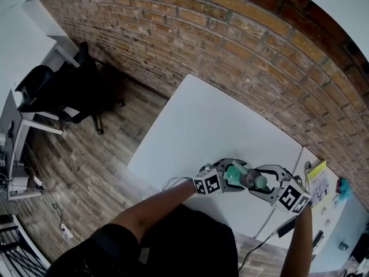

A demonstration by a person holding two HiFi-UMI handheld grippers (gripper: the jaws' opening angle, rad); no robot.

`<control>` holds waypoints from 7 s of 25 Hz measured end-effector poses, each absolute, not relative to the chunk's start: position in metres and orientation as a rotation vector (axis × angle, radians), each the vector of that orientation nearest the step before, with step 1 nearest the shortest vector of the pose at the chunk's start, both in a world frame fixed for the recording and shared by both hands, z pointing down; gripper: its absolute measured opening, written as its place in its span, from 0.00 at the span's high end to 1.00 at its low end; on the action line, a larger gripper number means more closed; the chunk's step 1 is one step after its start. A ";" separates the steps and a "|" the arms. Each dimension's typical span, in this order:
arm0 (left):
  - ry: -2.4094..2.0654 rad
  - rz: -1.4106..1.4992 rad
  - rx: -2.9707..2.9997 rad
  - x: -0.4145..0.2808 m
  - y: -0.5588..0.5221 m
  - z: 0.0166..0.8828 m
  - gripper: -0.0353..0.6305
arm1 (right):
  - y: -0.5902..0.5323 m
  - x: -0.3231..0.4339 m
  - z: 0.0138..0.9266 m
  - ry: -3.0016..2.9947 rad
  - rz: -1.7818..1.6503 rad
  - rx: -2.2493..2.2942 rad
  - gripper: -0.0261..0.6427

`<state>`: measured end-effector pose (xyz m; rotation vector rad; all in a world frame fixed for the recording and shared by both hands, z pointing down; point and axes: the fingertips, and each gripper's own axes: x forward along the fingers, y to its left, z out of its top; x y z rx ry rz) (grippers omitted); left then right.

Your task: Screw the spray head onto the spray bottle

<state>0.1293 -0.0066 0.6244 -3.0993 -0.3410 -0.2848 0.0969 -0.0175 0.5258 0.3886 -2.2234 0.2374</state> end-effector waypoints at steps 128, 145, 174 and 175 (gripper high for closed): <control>0.239 0.176 -3.272 -0.031 -0.060 0.460 0.66 | 0.065 0.127 0.389 -2.398 0.052 2.030 0.56; 0.271 0.073 -3.199 -0.031 -0.018 0.454 0.94 | 0.111 0.106 0.405 -2.101 0.073 2.280 0.94; 0.776 0.064 -3.098 -0.135 0.224 0.432 0.94 | 0.318 0.043 0.373 -2.244 -0.010 2.287 0.95; 0.771 0.059 -3.092 -0.138 0.233 0.432 0.94 | 0.328 0.039 0.372 -2.240 -0.016 2.287 0.95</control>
